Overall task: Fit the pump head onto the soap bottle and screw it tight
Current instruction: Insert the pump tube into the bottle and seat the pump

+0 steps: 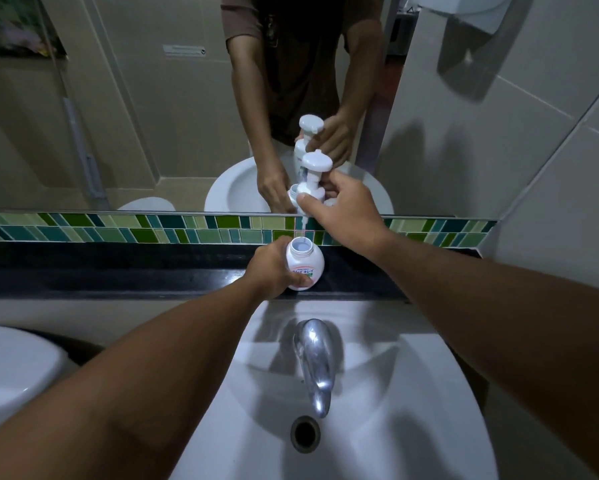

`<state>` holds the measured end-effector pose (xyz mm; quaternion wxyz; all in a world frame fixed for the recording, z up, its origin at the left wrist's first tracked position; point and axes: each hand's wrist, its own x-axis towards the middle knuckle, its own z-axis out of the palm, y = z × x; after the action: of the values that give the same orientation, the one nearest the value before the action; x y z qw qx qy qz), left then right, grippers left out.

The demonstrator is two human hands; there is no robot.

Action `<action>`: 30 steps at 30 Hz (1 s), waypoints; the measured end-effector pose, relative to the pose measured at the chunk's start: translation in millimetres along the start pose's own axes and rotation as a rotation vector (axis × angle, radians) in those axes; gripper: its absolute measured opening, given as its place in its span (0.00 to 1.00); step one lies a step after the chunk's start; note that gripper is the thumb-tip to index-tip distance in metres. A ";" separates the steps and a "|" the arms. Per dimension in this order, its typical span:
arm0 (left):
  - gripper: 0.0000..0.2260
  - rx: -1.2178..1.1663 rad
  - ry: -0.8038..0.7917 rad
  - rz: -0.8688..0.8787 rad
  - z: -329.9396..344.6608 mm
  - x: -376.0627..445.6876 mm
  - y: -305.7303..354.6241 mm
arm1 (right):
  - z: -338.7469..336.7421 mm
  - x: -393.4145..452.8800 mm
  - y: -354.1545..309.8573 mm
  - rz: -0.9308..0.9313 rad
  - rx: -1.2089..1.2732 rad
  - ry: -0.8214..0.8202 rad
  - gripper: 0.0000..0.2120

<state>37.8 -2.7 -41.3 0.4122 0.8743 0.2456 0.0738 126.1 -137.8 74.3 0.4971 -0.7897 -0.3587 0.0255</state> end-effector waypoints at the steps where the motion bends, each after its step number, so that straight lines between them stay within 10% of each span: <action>1: 0.38 -0.002 -0.002 0.000 0.0 0.6 -0.3 | 1.6 -2.8 4.0 0.010 0.008 -0.011 0.18; 30: 0.34 -0.010 -0.083 0.056 -7.0 6.6 -3.3 | 34.8 -31.9 42.4 0.047 -0.009 -0.080 0.22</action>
<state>40.0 7.1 -39.8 0.4242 0.8810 0.2033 0.0502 111.6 -140.6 12.6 0.4780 -0.7984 -0.3600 0.0673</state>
